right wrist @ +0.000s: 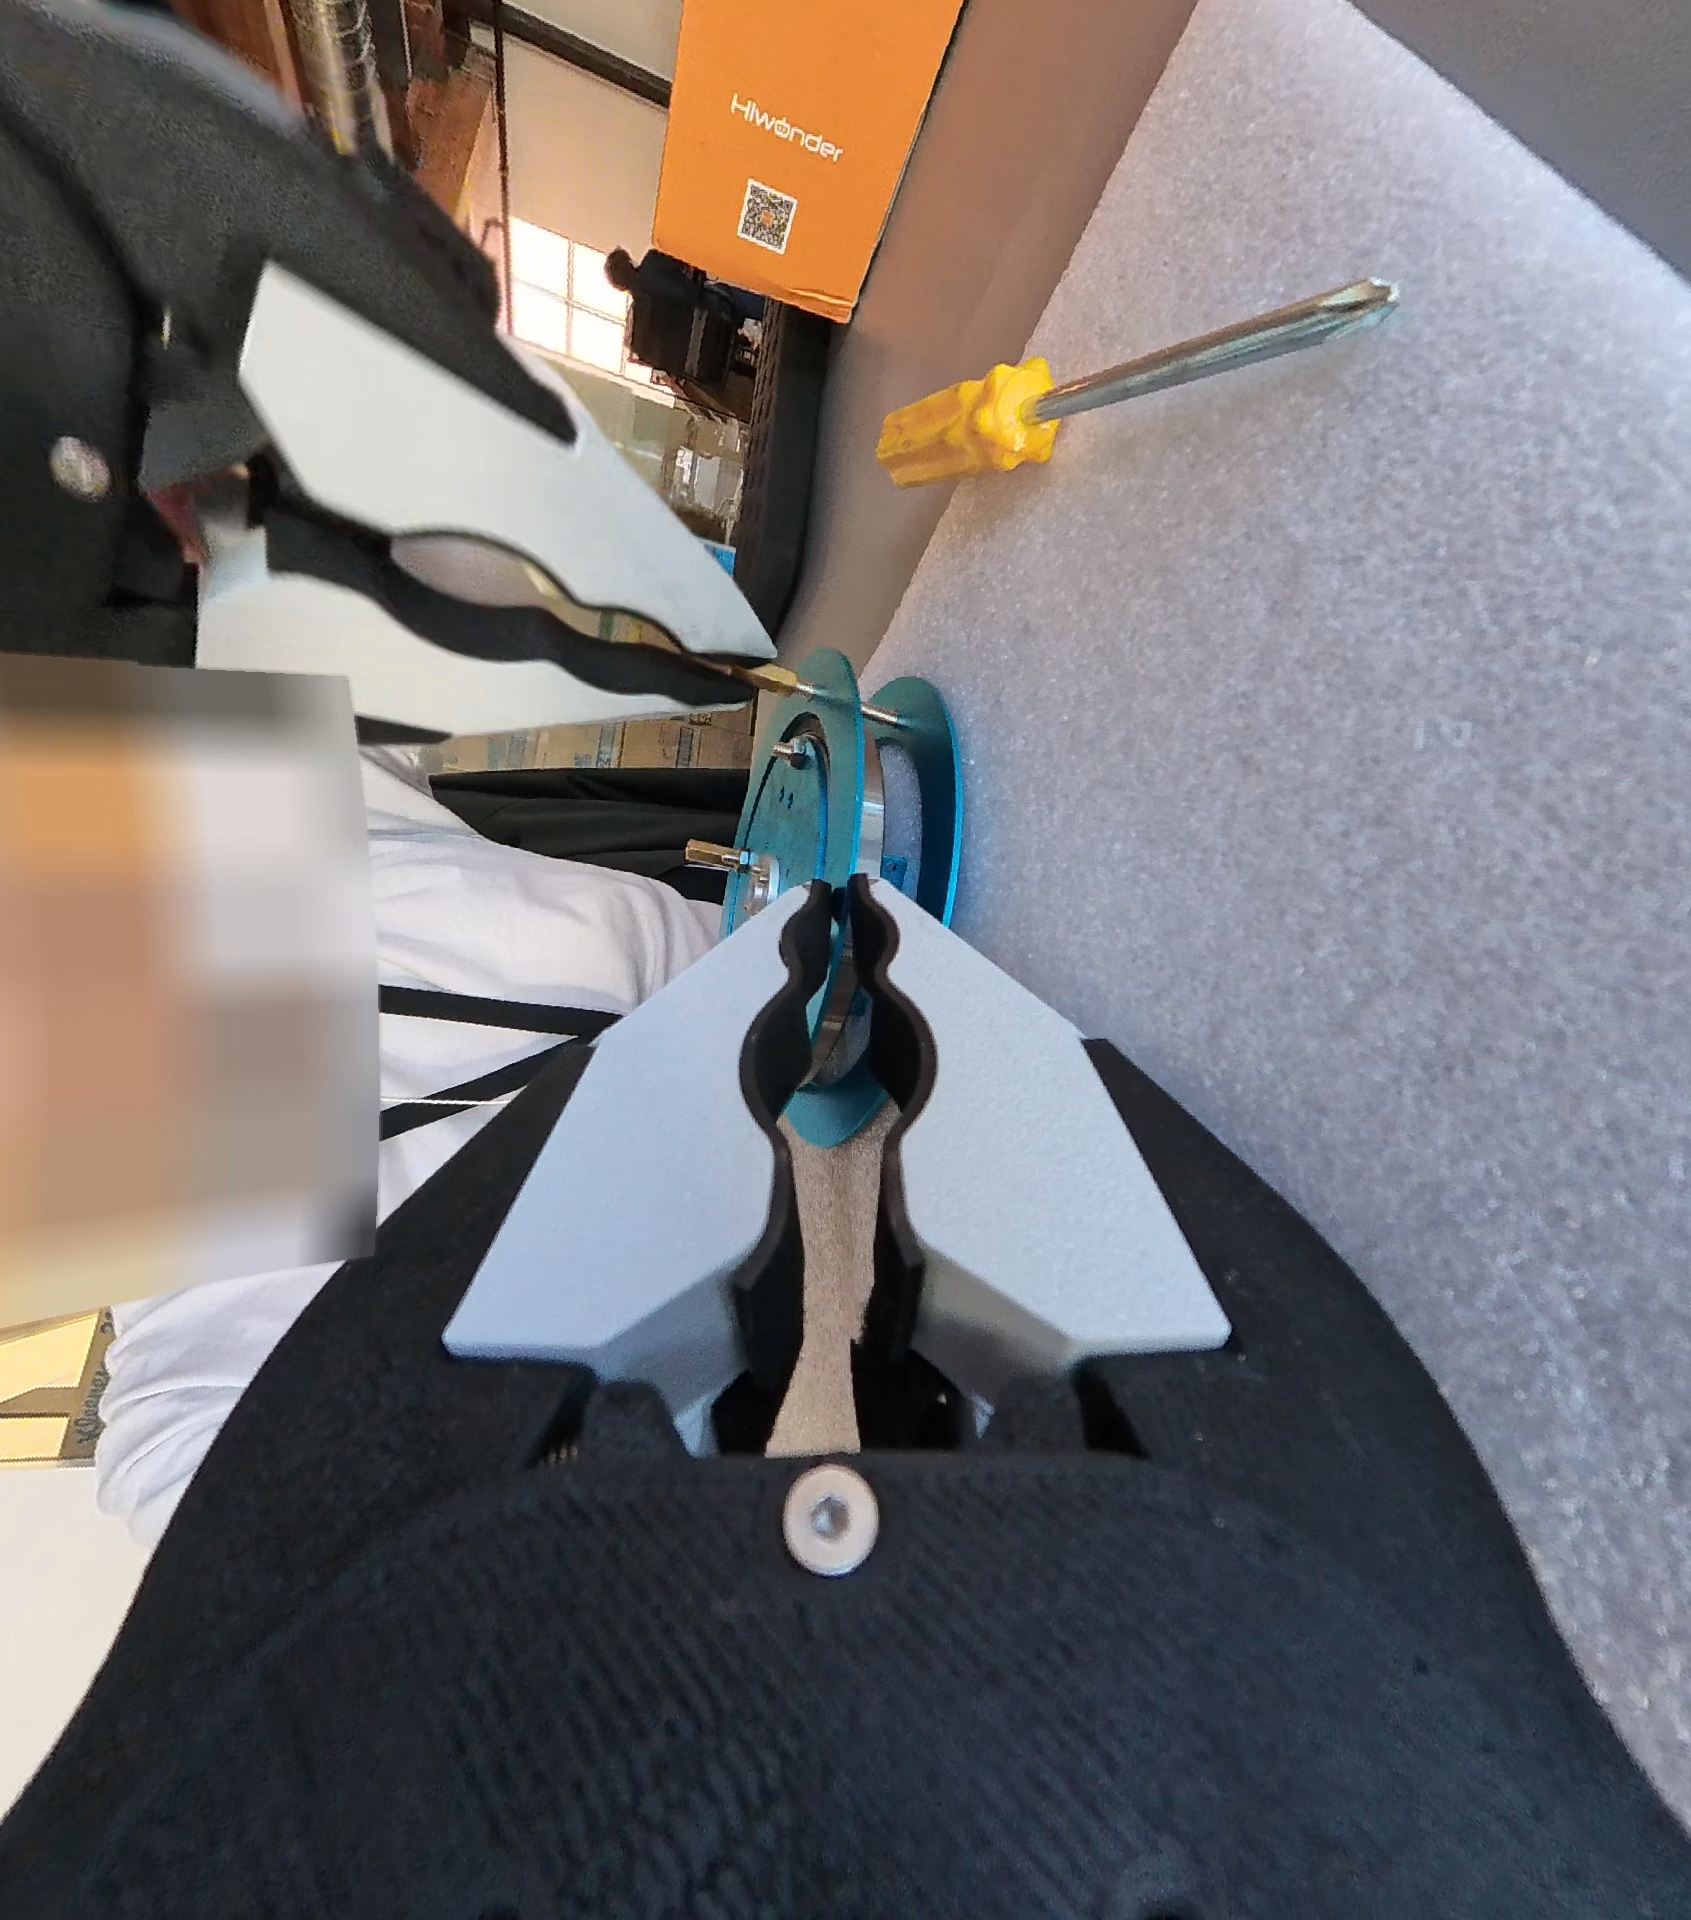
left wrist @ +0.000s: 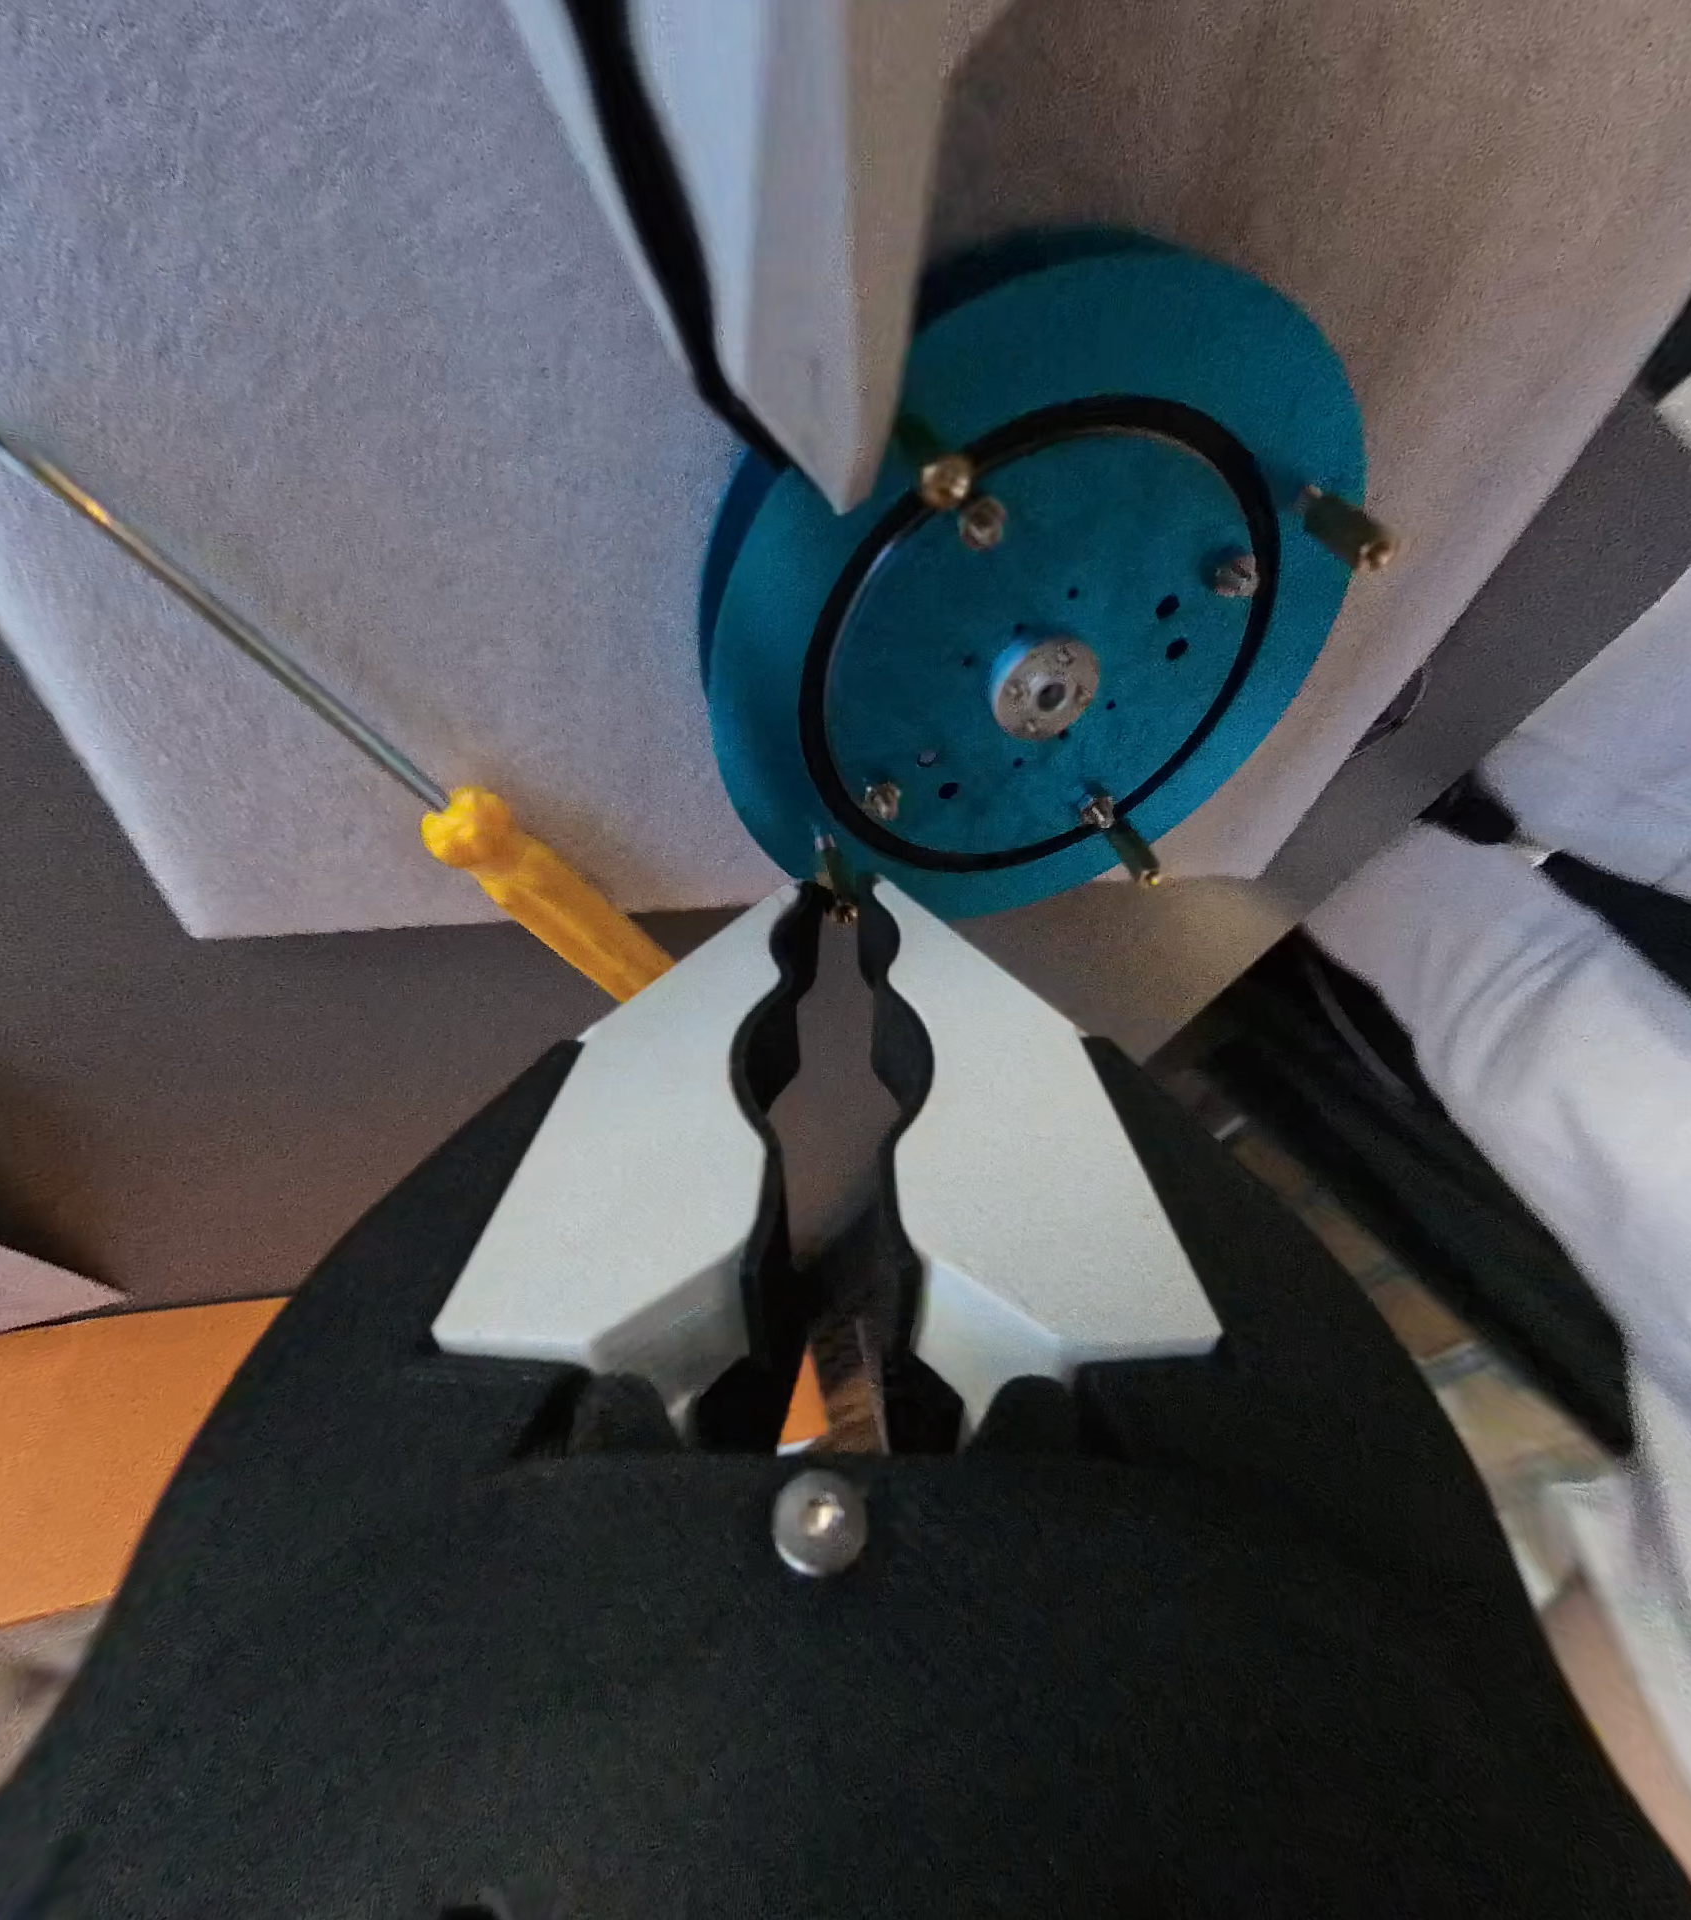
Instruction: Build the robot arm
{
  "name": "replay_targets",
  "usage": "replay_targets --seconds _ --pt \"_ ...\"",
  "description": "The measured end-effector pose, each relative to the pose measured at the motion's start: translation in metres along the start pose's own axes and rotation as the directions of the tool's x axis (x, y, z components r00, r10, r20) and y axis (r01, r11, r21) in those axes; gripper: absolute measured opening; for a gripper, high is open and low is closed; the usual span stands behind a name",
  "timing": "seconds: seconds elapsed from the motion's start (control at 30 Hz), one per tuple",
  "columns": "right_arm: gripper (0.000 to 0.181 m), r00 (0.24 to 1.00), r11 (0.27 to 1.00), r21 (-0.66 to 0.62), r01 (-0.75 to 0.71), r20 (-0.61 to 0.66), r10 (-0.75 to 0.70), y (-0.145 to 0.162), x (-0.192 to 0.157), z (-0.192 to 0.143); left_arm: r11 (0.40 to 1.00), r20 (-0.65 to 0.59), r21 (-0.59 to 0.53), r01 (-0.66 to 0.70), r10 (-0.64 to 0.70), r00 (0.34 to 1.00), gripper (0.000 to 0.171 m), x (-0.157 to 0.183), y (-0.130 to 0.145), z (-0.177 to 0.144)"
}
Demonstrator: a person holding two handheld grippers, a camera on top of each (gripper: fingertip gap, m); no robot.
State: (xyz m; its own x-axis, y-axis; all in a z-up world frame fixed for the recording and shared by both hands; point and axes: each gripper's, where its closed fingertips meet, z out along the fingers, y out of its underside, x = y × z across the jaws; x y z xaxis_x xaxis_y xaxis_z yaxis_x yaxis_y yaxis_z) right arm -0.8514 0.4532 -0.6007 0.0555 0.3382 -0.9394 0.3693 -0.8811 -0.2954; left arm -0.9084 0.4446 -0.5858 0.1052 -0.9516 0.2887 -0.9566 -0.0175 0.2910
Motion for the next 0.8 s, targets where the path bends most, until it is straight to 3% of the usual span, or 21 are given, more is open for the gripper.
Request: replay_targets --seconds 0.07,0.17,0.23,0.3,0.33,0.4,0.47,0.5,0.57,0.67,0.73,0.8 --pt "0.002 1.0 1.0 0.0 0.002 0.001 -0.002 0.0 0.0 0.0 0.973 0.136 -0.065 -0.222 0.229 0.964 0.005 -0.001 0.001 0.001" --pt "0.002 1.0 1.0 0.002 0.007 0.005 -0.007 0.0 -0.001 0.0 0.831 0.34 -0.232 -0.505 0.556 0.758 0.005 -0.004 0.001 0.002" --pt "0.002 1.0 1.0 0.002 0.006 0.005 -0.006 0.0 -0.001 0.0 0.733 0.415 -0.345 -0.586 0.679 0.606 0.005 -0.005 0.001 0.002" --pt "0.002 1.0 1.0 0.002 0.006 0.005 -0.006 0.0 -0.001 0.0 0.709 0.448 -0.372 -0.599 0.702 0.554 0.006 -0.005 0.001 0.0" --pt "0.002 1.0 1.0 0.002 0.005 0.004 -0.005 0.0 0.0 0.0 0.75 0.459 -0.333 -0.571 0.658 0.597 0.013 -0.006 0.001 -0.003" --pt "0.002 1.0 1.0 0.003 0.004 0.002 -0.004 0.0 0.0 0.0 0.89 0.423 -0.189 -0.415 0.455 0.784 0.032 -0.01 0.001 -0.009" --pt "0.002 1.0 1.0 0.004 0.006 0.002 -0.006 0.0 0.0 0.0 0.985 0.285 -0.021 -0.172 0.171 0.943 0.037 -0.009 -0.001 -0.015" --pt "0.002 1.0 1.0 0.004 0.006 0.002 -0.006 0.0 0.0 0.0 0.998 0.186 0.042 -0.055 0.046 0.981 0.038 -0.006 -0.004 -0.017" --pt "0.002 1.0 1.0 0.003 0.005 0.001 -0.005 0.0 0.0 0.0 0.991 0.06 0.084 0.108 -0.113 0.992 0.039 -0.008 -0.003 -0.017" --pt "0.002 1.0 1.0 0.004 0.007 0.003 -0.007 0.0 0.0 0.0 0.986 0.075 0.03 0.163 -0.165 0.983 0.037 -0.017 0.009 -0.006" --pt "0.002 1.0 1.0 0.003 0.006 0.004 -0.006 0.0 0.0 0.0 0.982 -0.021 0.041 0.185 -0.184 0.983 0.001 -0.003 0.005 -0.003" --pt "0.002 1.0 1.0 0.003 0.006 0.004 -0.006 0.0 0.0 0.0 0.987 -0.009 0.037 0.155 -0.154 0.988 0.0 -0.002 0.003 -0.005"
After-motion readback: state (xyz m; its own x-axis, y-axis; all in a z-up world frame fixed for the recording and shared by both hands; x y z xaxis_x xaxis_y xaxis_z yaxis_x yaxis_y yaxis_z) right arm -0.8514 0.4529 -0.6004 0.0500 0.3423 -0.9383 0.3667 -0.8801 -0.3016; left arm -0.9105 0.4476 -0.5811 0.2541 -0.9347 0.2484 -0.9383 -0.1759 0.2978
